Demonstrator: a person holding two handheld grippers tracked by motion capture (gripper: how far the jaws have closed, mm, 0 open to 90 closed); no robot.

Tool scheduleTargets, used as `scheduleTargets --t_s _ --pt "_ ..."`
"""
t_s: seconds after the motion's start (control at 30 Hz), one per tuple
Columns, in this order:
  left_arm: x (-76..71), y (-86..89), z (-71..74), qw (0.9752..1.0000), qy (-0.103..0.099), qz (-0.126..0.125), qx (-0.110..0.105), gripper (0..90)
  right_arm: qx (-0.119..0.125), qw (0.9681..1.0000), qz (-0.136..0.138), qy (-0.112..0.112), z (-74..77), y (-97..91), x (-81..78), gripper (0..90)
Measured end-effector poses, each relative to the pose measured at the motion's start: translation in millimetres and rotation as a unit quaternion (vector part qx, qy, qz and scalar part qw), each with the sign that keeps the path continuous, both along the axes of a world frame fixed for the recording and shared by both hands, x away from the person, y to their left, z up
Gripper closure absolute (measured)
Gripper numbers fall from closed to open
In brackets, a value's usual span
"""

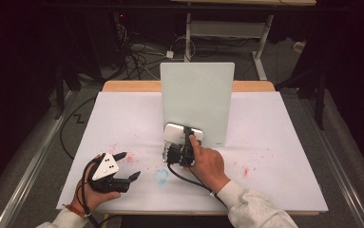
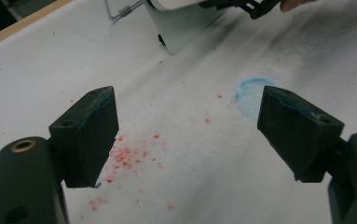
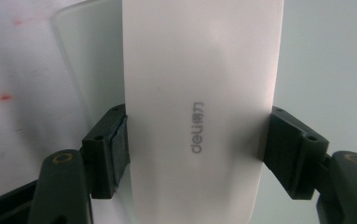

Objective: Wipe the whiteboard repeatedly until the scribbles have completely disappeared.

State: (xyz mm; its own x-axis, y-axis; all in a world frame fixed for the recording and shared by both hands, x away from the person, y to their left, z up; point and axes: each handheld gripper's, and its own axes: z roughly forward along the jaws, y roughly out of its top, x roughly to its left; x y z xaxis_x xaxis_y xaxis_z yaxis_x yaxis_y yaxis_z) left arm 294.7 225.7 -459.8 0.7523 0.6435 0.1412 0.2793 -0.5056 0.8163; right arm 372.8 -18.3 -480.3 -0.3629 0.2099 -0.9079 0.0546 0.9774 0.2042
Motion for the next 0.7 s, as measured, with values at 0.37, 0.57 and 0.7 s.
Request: scheduleTargets --t_s 0.37,0.57,0.7 --pt "-0.1 -0.9 -0.6 1.0000 0.002 0.001 0.004 19.6 -0.048 0.9986 0.015 0.015 -21.5 -11.5 -8.7 31.3" --pt "-0.3 -0.9 -0.7 1.0000 0.002 0.003 0.004 19.5 -0.065 0.9977 0.006 0.018 -20.8 -20.7 -8.0 31.3" --pt "-0.3 -0.1 -0.9 1.0000 0.003 0.003 0.003 19.6 -0.069 0.9974 -0.005 0.017 -18.9 -36.2 -6.7 31.3"
